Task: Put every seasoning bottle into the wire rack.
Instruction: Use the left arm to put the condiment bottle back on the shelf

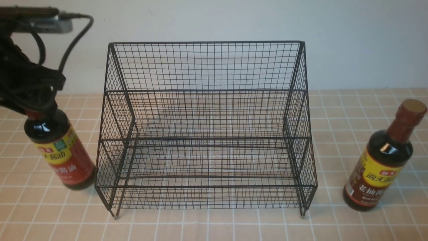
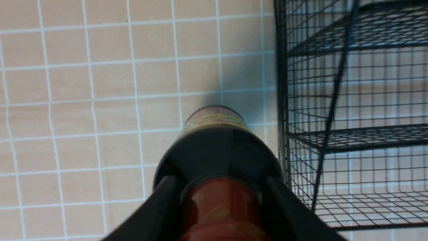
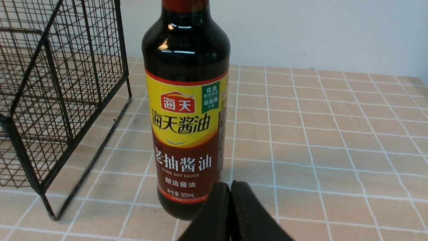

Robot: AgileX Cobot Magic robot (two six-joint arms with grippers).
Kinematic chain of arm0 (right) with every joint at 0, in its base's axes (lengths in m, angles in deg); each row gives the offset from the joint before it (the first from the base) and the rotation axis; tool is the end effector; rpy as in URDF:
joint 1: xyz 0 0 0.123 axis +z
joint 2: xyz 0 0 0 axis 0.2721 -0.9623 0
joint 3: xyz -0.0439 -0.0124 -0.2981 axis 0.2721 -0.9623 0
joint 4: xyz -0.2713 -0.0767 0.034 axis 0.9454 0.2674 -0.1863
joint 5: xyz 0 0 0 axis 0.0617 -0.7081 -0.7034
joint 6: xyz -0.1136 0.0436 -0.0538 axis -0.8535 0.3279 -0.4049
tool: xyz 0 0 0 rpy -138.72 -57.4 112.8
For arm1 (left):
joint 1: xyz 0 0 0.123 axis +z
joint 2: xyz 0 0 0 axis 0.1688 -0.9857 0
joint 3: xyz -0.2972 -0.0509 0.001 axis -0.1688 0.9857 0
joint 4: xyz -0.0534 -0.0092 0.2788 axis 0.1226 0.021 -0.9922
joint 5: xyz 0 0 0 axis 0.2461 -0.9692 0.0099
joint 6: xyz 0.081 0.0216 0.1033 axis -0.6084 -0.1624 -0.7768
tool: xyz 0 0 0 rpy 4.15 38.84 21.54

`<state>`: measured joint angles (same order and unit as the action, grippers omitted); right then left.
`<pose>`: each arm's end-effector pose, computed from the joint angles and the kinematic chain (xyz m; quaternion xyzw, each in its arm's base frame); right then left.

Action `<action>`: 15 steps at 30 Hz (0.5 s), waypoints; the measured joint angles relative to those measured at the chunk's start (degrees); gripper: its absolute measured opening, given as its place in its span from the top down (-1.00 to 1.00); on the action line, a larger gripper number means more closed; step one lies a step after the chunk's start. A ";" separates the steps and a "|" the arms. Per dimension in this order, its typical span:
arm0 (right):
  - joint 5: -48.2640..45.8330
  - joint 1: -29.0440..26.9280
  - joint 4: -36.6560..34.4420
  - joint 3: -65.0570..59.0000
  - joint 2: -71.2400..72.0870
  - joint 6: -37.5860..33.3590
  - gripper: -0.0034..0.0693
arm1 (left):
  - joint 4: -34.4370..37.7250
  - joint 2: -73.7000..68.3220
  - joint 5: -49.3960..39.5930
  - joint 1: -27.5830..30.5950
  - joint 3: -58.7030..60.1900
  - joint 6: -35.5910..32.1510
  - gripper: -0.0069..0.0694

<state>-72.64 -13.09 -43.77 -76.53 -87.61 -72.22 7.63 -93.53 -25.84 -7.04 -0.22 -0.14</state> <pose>0.1075 0.0034 0.1602 -0.0211 0.8066 0.0042 0.5907 0.3504 0.0095 0.3386 0.0266 0.9812 -0.0119 0.1909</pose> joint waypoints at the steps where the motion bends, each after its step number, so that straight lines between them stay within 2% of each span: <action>1: 0.00 0.00 0.00 0.00 0.00 0.00 0.94 | 0.05 1.56 -0.06 -0.07 -0.11 0.07 0.09; 15: 0.17 0.00 0.05 -0.05 0.00 0.00 0.94 | 0.14 15.47 -2.03 -0.07 -0.11 1.51 0.09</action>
<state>-72.47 -13.09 -43.72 -76.58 -87.61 -72.22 7.76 -78.06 -27.87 -7.11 -0.33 1.37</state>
